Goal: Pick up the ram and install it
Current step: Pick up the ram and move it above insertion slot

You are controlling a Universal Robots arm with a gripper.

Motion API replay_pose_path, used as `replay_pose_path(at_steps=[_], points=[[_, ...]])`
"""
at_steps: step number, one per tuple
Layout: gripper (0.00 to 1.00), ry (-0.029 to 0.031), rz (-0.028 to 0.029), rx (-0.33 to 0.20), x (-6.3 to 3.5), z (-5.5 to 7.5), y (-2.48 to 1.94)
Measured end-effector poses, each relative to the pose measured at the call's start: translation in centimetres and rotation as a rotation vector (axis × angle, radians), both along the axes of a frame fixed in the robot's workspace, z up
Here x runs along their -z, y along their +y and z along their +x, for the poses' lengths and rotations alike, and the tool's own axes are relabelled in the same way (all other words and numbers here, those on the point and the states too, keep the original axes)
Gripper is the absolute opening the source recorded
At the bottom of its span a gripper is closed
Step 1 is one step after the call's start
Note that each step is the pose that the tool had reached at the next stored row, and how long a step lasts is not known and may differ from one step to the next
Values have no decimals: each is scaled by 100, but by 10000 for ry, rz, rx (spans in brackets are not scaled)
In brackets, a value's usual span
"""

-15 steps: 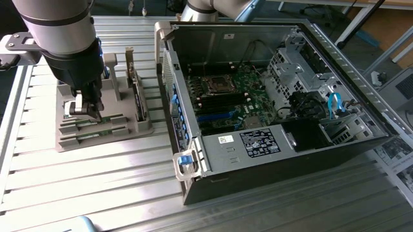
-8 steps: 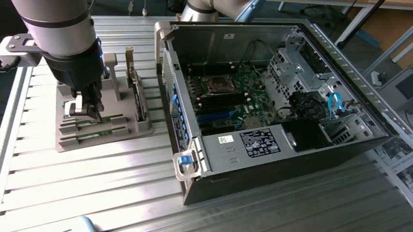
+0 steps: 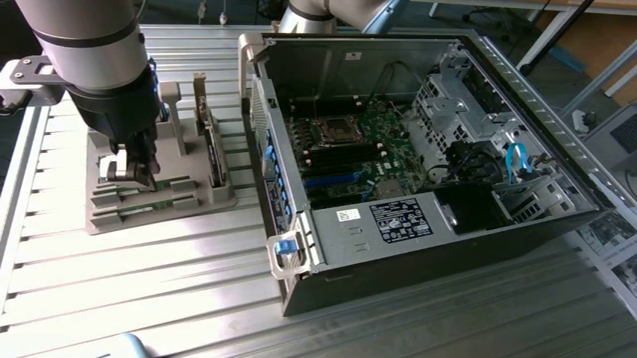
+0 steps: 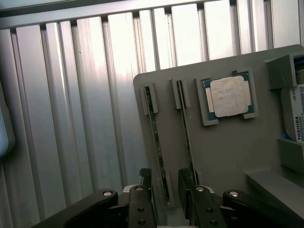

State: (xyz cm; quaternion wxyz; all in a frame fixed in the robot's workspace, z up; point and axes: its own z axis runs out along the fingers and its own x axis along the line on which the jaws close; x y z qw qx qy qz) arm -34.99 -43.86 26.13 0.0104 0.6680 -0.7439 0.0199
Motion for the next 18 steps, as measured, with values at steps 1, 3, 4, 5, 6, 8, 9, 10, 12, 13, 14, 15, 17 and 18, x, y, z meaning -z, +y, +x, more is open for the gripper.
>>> replay_pose_path(at_steps=[1,3,4,5,6,8,9,10,12,13,14,15,17,18], points=[[36,1,-1,0,3,-1,-2],[36,1,-1,1,10,-3,-5],[36,1,-1,0,15,-3,-7],[36,1,-1,0,19,-4,-9],[36,1,-1,1,24,-5,-11],[36,1,-1,0,32,-7,-13],[36,0,-1,0,36,-8,-15],[36,1,-1,0,40,-10,-17],[36,1,0,0,47,-12,-19],[36,0,-1,0,51,-13,-21],[36,1,-1,0,53,-14,-22],[36,0,-1,0,58,-15,-23],[36,1,-1,0,65,-18,-25],[36,2,-1,-1,69,-21,-27]])
